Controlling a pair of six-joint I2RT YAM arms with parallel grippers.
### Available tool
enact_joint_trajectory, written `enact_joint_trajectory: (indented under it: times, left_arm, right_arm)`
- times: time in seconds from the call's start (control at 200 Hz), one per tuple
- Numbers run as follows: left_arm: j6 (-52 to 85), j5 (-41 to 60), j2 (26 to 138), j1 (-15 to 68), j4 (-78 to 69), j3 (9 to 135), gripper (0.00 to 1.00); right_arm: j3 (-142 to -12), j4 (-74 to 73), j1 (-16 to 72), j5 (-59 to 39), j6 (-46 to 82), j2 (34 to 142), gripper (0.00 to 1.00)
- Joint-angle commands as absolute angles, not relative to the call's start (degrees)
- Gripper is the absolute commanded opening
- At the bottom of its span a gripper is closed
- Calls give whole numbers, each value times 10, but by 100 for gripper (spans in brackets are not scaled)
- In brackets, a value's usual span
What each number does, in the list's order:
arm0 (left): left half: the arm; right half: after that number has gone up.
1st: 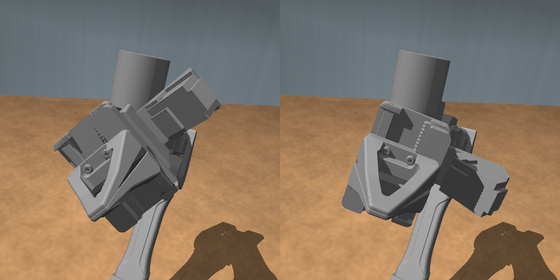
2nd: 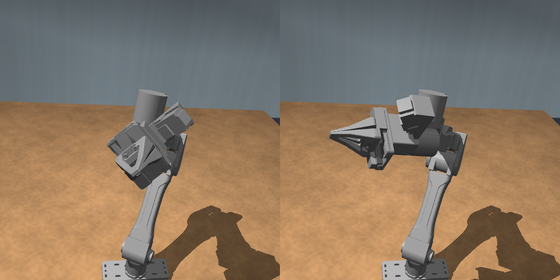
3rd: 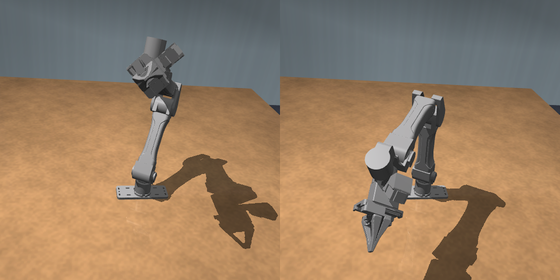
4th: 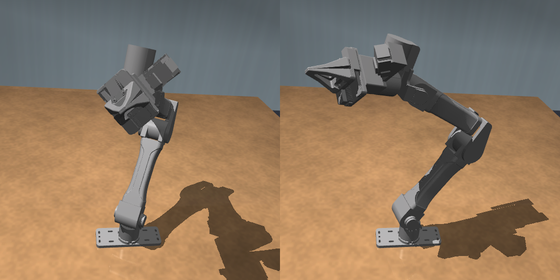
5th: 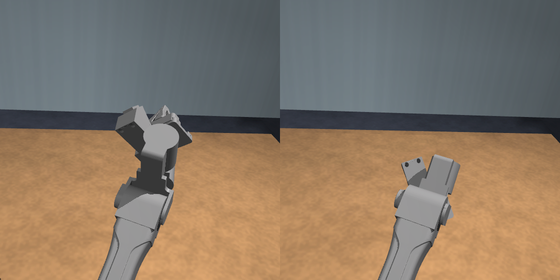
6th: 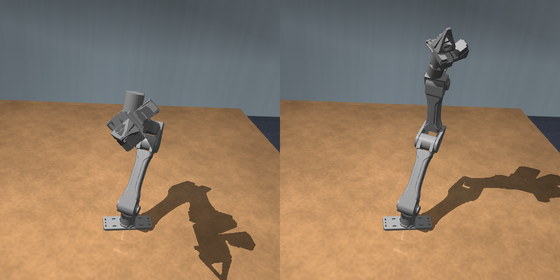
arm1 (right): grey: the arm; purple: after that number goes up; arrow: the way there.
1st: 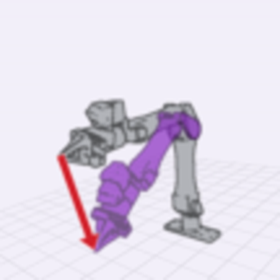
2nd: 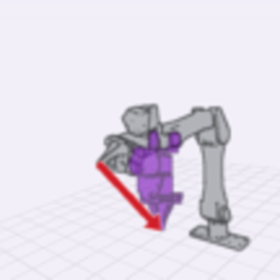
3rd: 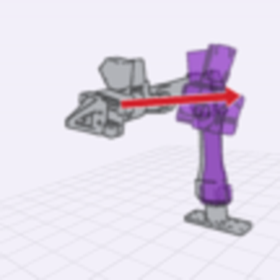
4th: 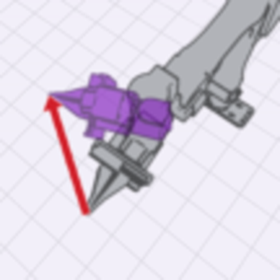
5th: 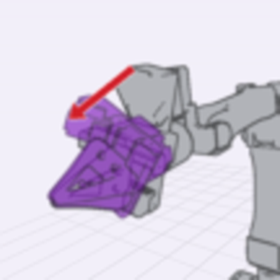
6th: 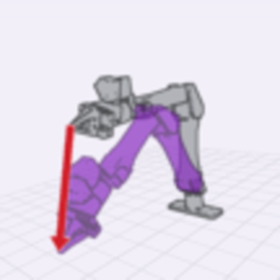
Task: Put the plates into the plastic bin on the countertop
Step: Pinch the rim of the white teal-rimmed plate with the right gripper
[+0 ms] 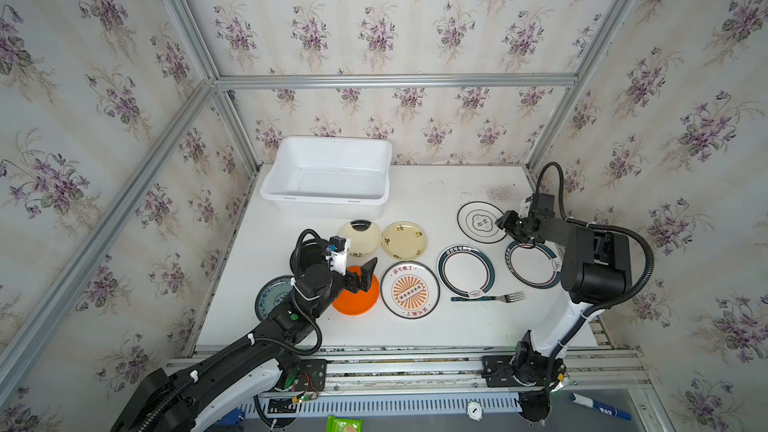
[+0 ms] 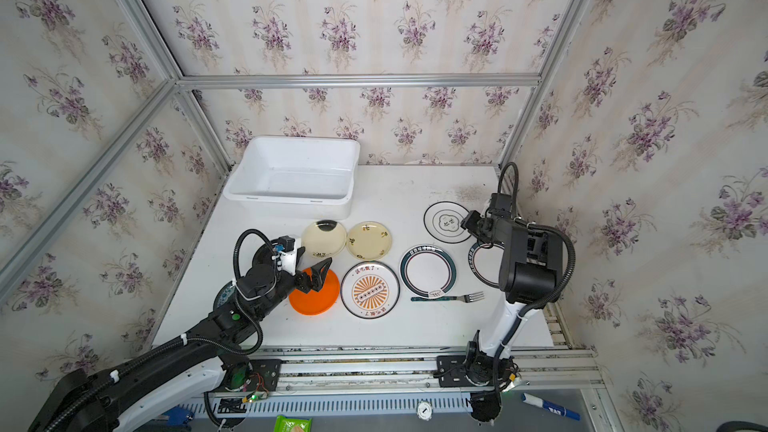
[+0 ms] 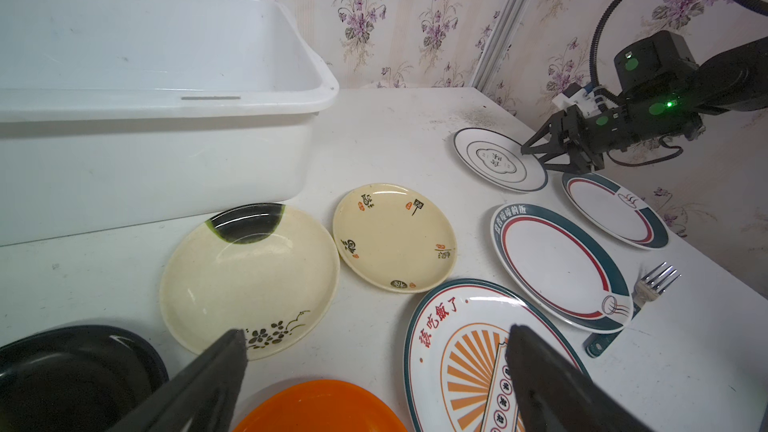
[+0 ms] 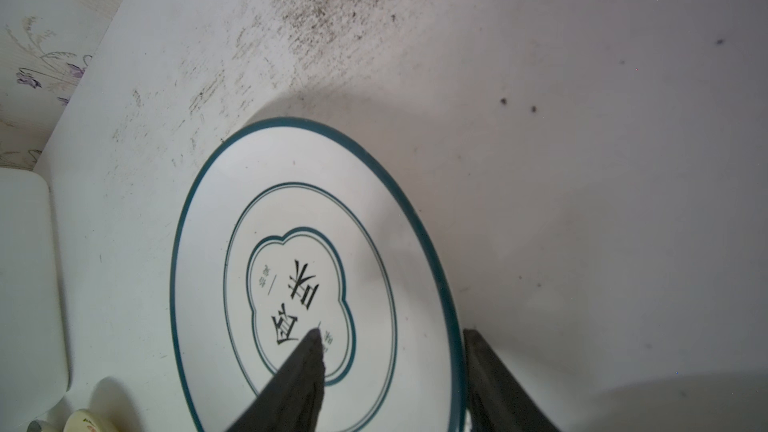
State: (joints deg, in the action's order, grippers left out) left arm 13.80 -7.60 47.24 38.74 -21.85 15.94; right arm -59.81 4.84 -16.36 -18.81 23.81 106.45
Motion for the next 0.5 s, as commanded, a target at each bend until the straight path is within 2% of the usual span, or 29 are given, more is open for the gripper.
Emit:
enact_joint_trajectory:
  times: [0.0,0.22,0.35,0.415,0.495]
  left_arm:
    - [129,-77,472,388,-248,158,99]
    - [127,-80,476,388,-246,160,99]
    - [126,-82,477,388,-244,161,99]
    - [126,-84,477,388,-243,161,100]
    - [127,-89,479,387,-240,162,99]
  right_arm:
    - [-600,29,-171,-217,257,1074,48]
    - [-594,24,-177,-212,262,1074,43]
    - [-594,25,-181,-212,263,1077,29]
    - [-594,25,-183,-212,263,1079,24]
    - [-592,26,-184,-209,263,1079,13]
